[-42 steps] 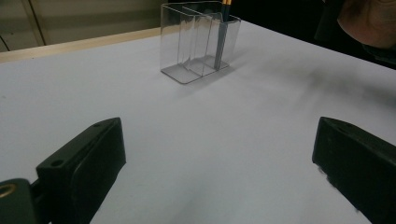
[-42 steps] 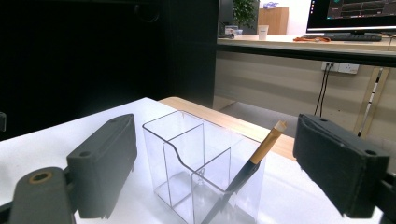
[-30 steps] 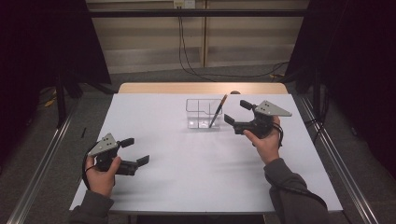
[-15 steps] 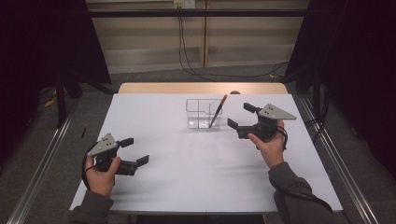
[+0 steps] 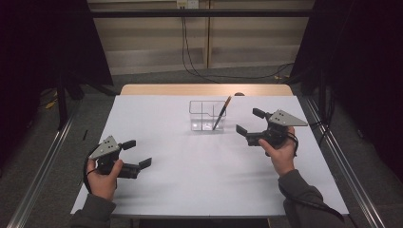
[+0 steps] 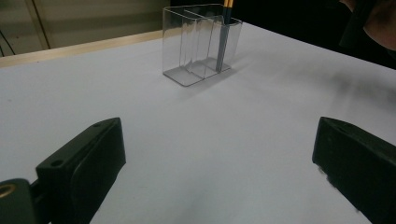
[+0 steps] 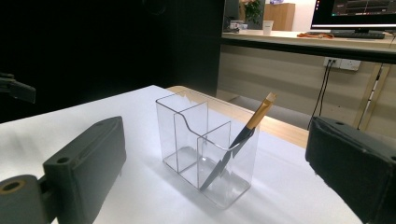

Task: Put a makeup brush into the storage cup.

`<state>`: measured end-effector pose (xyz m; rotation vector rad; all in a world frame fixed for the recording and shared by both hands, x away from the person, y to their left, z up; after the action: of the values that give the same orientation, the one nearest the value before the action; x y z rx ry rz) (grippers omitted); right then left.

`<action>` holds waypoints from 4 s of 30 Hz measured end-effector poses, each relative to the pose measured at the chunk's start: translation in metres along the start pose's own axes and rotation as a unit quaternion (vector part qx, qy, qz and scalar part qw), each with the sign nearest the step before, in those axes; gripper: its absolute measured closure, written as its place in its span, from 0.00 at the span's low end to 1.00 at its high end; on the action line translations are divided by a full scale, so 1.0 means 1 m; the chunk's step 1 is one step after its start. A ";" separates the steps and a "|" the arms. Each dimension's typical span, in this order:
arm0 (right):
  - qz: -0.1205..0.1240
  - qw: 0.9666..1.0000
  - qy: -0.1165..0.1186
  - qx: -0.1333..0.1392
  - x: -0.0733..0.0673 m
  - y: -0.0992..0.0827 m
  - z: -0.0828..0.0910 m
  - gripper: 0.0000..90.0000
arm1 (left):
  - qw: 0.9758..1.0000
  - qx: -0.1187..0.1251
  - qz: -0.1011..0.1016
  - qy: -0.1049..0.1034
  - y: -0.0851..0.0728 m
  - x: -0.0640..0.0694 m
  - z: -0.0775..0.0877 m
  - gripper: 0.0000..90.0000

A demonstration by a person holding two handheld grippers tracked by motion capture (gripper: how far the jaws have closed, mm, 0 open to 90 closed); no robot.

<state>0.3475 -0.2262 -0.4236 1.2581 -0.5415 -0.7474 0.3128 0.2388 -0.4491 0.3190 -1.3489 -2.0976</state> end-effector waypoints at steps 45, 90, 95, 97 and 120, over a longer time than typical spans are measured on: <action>0.011 1.000 -0.002 -0.027 0.004 -0.027 0.039 0.02 | 1.000 0.003 0.004 0.000 0.000 0.001 0.000 0.03; 0.015 0.998 -0.004 -0.056 0.005 -0.043 0.067 0.02 | 1.000 0.004 0.002 0.003 0.001 0.001 0.001 0.03; 0.014 0.998 -0.004 -0.061 0.005 -0.045 0.070 0.02 | 1.000 0.006 0.001 0.000 0.001 0.001 0.001 0.03; 0.013 0.998 -0.001 -0.064 0.005 -0.046 0.071 0.02 | 1.000 0.006 0.001 0.000 0.001 0.001 0.001 0.03; 0.007 0.997 -0.007 -0.074 0.006 -0.055 0.088 0.02 | 1.000 0.008 -0.002 0.004 0.002 0.001 0.000 0.03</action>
<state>0.2756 -0.2942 -0.4566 1.1104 -0.4971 -0.7711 0.3129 0.2380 -0.4473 0.3361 -1.3610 -2.0878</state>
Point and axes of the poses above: each handheld gripper's, and its own axes: z roughly backward along the jaws, y roughly out of its top, x roughly to its right, the point moved 2 cm from there along -z, roughly forward along the jaws, and after that the axes turned 6 degrees about -x, right-handed, at the moved point
